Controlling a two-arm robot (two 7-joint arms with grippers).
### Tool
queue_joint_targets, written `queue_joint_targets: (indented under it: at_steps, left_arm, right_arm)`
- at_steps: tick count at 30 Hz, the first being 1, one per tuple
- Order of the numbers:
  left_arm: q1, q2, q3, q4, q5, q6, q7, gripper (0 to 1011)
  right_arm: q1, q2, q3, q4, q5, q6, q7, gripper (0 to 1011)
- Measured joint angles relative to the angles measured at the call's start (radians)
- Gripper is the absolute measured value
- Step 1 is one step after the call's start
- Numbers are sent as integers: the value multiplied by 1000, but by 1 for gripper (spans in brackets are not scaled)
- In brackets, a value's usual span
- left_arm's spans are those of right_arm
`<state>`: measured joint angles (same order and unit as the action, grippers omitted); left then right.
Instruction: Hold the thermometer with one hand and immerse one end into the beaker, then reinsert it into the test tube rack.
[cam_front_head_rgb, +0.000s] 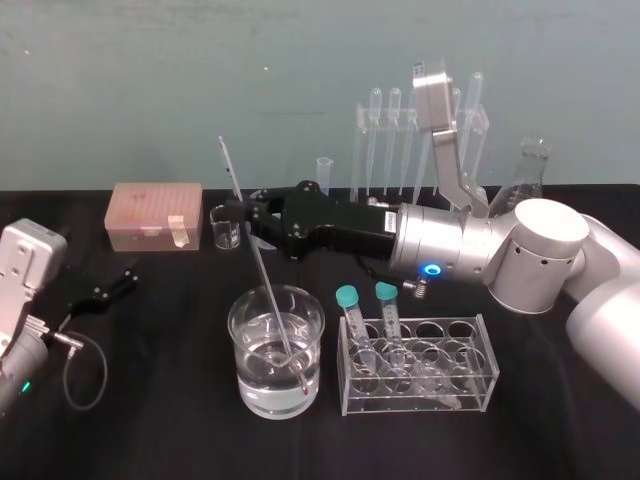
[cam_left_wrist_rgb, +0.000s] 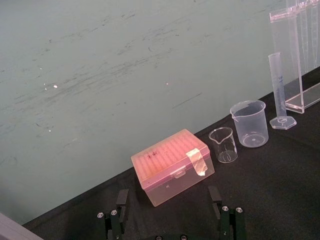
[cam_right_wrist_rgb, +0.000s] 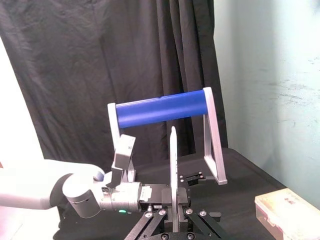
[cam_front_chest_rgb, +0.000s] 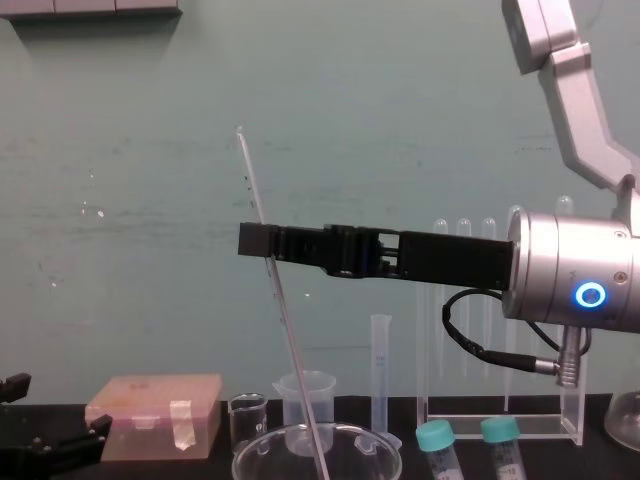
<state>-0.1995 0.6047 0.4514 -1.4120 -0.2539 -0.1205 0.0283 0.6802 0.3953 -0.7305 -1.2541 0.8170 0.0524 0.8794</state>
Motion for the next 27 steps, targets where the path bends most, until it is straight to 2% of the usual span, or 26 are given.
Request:
queue_joint_targets:
  at_steps: [27]
  left_arm:
    - [0, 0, 0, 0, 0, 0, 0, 1008]
  right_arm:
    - [-12, 0, 11, -13, 1, 10, -5, 58]
